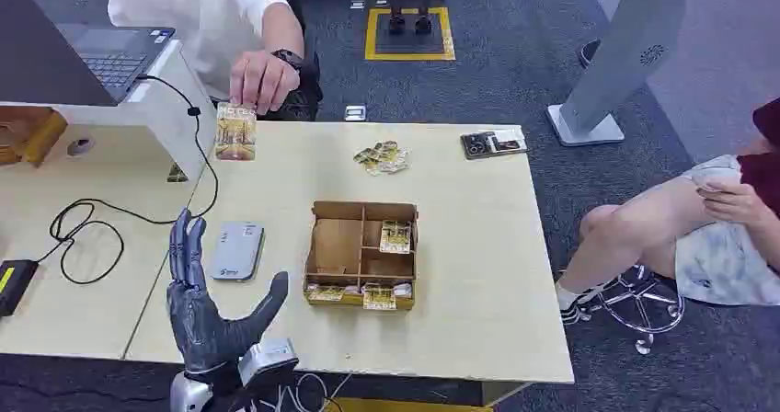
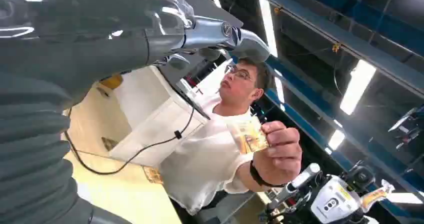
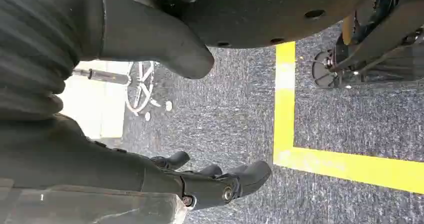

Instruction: Pass the card to the sensor for recognition and then transmit it.

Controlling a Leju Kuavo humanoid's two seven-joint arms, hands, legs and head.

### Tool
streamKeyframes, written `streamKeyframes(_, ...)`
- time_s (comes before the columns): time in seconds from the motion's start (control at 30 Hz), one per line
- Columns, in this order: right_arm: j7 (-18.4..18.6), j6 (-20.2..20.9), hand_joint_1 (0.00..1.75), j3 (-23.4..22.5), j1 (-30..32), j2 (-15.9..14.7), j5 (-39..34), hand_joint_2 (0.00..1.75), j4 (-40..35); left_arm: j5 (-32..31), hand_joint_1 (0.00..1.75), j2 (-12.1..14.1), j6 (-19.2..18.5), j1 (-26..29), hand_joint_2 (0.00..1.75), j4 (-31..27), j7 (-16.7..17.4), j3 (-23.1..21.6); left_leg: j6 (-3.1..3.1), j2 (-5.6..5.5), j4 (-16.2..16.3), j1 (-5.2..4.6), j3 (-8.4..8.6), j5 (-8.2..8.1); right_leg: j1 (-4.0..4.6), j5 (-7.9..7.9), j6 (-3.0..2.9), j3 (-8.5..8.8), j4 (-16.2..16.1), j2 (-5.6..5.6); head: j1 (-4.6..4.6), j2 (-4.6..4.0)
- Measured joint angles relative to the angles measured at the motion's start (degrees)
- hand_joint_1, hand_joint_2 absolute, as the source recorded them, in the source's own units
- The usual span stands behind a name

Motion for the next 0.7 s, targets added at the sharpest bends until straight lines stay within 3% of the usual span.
streamKeyframes(0.23, 0.5, 0.4, 0.00, 0.3, -0.1, -0.1, 0.2, 1.75, 0.0, -7.6, 0.00, 0.3, 0.0, -5.2, 1.75, 2.6, 3.8, 0.0, 0.00, -0.01, 0.0, 0.00, -0.01, 0.00, 0.00, 0.01, 0.00, 0.02, 0.0, 0.00, 0.02, 0.00)
streamKeyframes(0.43, 1.8, 0.8, 0.00, 1.3, -0.3, -0.5, 1.1, 1.75, -0.4, -19.0, 0.00, 0.5, 0.0, -12.5, 1.75, 7.3, 11.8, 2.4, 0.00, -0.01, 0.0, 0.00, -0.01, 0.01, 0.00, 0.02, 0.00, 0.03, 0.0, -0.04, 0.02, 0.00)
streamKeyframes(0.53, 2.1, 0.9, 0.00, 1.7, -0.3, -0.9, 1.4, 1.75, -0.8, -20.8, 0.00, 1.0, 0.0, -15.3, 1.75, 10.1, 15.2, 2.7, 0.00, -0.01, 0.0, -0.01, -0.01, 0.01, -0.01, 0.02, 0.00, 0.03, 0.0, -0.03, 0.02, 0.00)
streamKeyframes(0.7, 2.6, 0.9, 0.00, 1.9, -0.3, -1.3, 2.4, 1.75, -1.4, -25.4, 0.00, 2.0, 0.0, -18.3, 1.75, 12.5, 18.3, 2.7, 0.00, -0.01, 0.0, -0.01, -0.02, 0.01, -0.01, 0.01, 0.00, 0.03, 0.0, -0.02, 0.00, 0.00)
